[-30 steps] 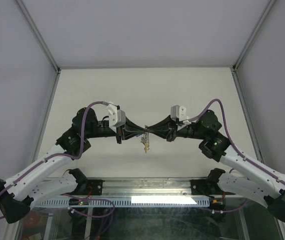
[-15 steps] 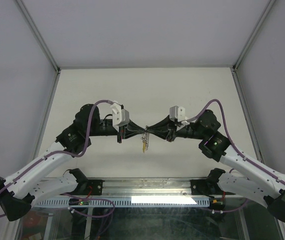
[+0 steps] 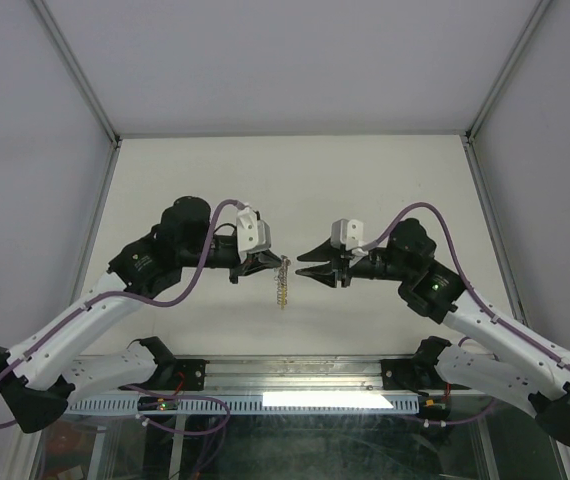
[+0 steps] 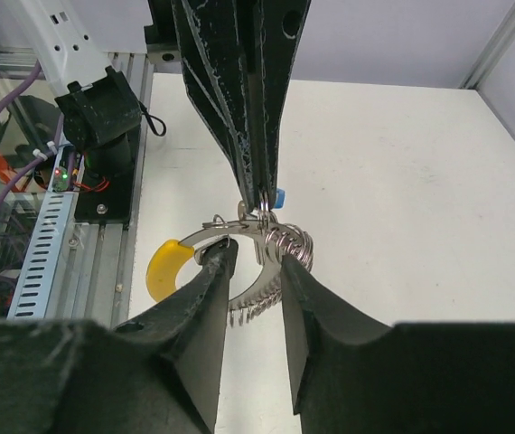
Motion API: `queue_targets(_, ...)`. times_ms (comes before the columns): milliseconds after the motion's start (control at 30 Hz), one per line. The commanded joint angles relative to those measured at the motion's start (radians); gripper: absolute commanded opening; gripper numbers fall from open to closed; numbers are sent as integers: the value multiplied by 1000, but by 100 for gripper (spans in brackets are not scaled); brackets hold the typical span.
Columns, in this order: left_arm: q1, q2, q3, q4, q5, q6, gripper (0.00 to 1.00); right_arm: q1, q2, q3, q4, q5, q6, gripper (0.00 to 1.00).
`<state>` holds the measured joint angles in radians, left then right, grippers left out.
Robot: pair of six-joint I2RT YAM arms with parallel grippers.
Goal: Put the keys on the keyring
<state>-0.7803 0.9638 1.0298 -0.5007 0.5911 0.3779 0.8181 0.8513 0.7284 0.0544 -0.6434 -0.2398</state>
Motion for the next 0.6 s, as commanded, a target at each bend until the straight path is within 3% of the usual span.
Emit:
queue_targets(0,-27,28,102,-109,-46,93,0,4,15,73,-42,9,-50,33)
queue_targets(200,-140,97,203,-285,-254,145,0,4,12,52,-53,41,-71,35)
queue_targets(567,-229,188,323,-494,-444,167,0,4,-7,-79,144,8,68,35)
